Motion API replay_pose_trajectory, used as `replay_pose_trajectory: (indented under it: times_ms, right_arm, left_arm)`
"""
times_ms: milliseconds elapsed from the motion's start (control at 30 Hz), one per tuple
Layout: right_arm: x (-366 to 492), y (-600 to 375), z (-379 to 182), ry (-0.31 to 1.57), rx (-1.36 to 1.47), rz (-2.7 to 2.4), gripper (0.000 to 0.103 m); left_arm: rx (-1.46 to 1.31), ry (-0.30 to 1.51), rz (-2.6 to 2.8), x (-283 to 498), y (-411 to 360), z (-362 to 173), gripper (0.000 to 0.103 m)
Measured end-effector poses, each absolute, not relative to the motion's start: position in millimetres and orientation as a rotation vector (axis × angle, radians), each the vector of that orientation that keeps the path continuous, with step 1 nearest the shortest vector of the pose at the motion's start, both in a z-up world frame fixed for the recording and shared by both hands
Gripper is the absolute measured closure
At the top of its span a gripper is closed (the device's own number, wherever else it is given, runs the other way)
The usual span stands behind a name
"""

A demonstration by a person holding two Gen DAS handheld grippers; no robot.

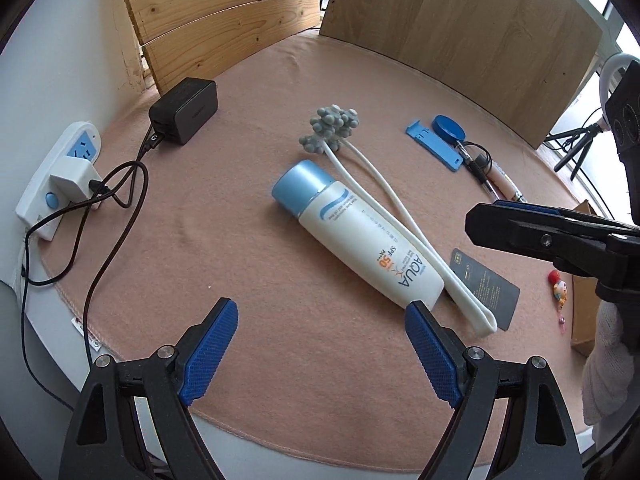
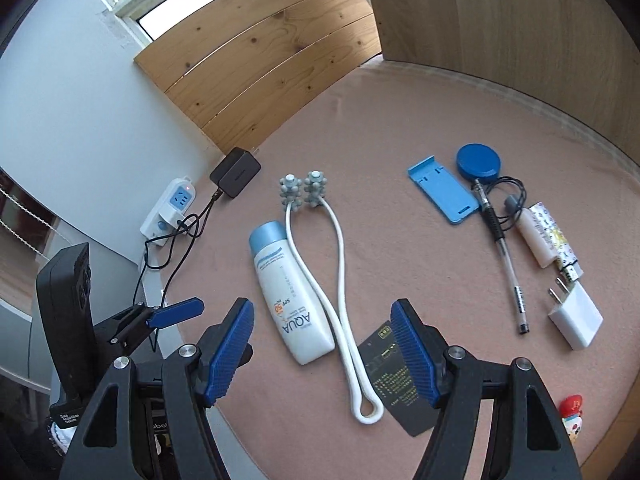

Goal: Organize objects
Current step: 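Move both tools back toward the white AQUA sunscreen bottle, then grasp the AQUA sunscreen bottle with the right tool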

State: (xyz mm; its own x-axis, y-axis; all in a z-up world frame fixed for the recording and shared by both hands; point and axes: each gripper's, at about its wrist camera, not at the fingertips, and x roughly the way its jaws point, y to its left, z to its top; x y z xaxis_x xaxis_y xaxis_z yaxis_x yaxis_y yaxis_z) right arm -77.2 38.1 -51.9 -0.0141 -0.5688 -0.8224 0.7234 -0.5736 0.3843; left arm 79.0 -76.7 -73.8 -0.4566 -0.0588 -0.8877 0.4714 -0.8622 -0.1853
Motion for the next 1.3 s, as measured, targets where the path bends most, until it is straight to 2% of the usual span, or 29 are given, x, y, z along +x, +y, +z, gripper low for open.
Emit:
replay_pose_trajectory:
  times_ms: [100,200,267,333,700,1300]
  right_arm:
    - [-70,14,-61,0.235,1.323,-1.697,0.037]
    - [-65,-5,-71,0.290,1.335,-1.654,0.050]
    - [-65,-15,-78,0.310,1.360,-1.624,0.062]
    - [-64,-21,-84,0.317,1.377,-1.601,0.065]
    - [-68,-39,-102,0.375,1.409,-1.599,0.065]
    - [-69,-58,-113,0.291,1.489,-1.516,0.065]
  left_arm:
    - [1.422,0.614,-2.334,84,-86,-77,0.015]
    - [1.425,0.632,-2.313,88,-92,-81,0.014]
    - [1.424,0.637,-2.310,91,-94,-81,0.014]
    - [1.426,0.648,-2.310,92,-96,-81,0.014]
    - [1.405,0.672,-2.348,89,-100,-80,0.014]
    - [1.428,0.704,-2.446,61,-108,-91,0.017]
